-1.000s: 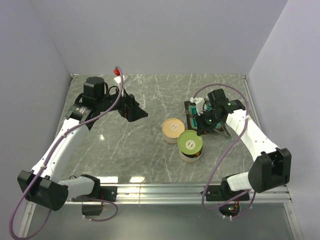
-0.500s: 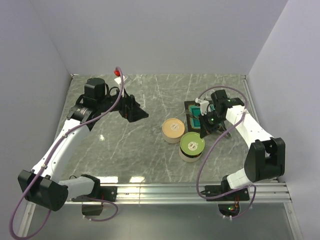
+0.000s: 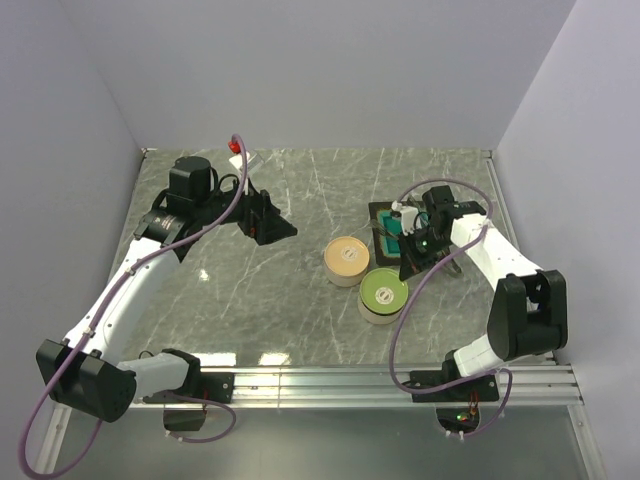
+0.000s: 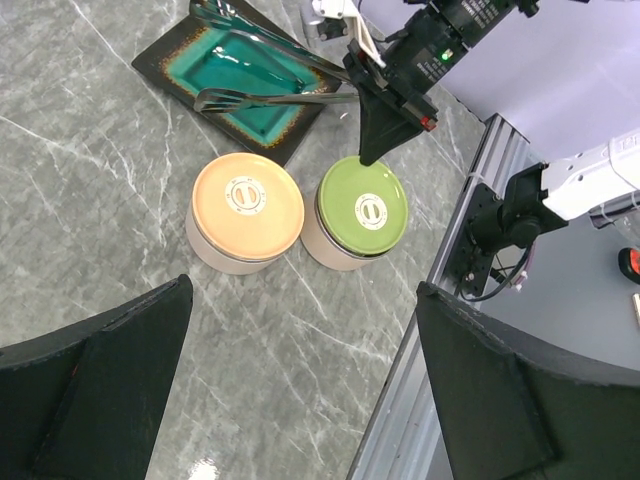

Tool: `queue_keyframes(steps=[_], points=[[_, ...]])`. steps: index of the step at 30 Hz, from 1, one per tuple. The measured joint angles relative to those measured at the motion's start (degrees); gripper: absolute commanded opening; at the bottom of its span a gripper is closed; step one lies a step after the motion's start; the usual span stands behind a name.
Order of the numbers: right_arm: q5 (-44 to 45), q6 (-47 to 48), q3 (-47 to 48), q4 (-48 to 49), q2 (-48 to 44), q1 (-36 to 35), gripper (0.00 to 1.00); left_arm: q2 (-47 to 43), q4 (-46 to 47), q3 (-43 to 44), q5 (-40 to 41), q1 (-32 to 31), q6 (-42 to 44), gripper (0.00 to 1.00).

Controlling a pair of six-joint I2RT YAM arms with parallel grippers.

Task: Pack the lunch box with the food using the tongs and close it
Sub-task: Put the lid back on the lunch box

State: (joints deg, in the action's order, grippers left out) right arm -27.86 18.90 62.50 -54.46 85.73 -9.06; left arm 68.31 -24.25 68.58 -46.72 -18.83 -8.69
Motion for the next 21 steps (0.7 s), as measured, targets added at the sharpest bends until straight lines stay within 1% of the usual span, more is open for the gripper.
queue_keyframes(steps=[13, 14, 15, 16, 19, 21], points=[[-0.5, -0.02, -2.47, 2.8, 0.0, -0.02, 0.0, 0.11, 0.04, 0.0, -0.02, 0.0, -1.31, 1.0], [-0.55, -0.02, -2.64, 2.93, 0.0, -0.02, 0.03, 0.13, 0.07, 0.0, -0.02, 0.0, -1.36, 0.99], [-0.68, -0.02, -2.73, 3.02, 0.0, -0.04, 0.07, 0.13, 0.07, 0.0, -0.02, 0.0, -1.49, 0.99], [-0.72, -0.07, -2.78, 3.04, 0.0, -0.04, 0.16, 0.13, 0.04, 0.0, -0.04, 0.0, -1.49, 0.99], [-0.76, -0.52, -2.91, 3.28, 0.0, -0.07, 0.25, 0.15, 0.04, 0.0, -0.04, 0.0, -1.51, 0.99], [-0.48, -0.7, -3.02, 3.63, 0.0, -0.09, 0.28, 0.15, 0.02, 0.0, -0.09, 0.0, -1.51, 0.99]])
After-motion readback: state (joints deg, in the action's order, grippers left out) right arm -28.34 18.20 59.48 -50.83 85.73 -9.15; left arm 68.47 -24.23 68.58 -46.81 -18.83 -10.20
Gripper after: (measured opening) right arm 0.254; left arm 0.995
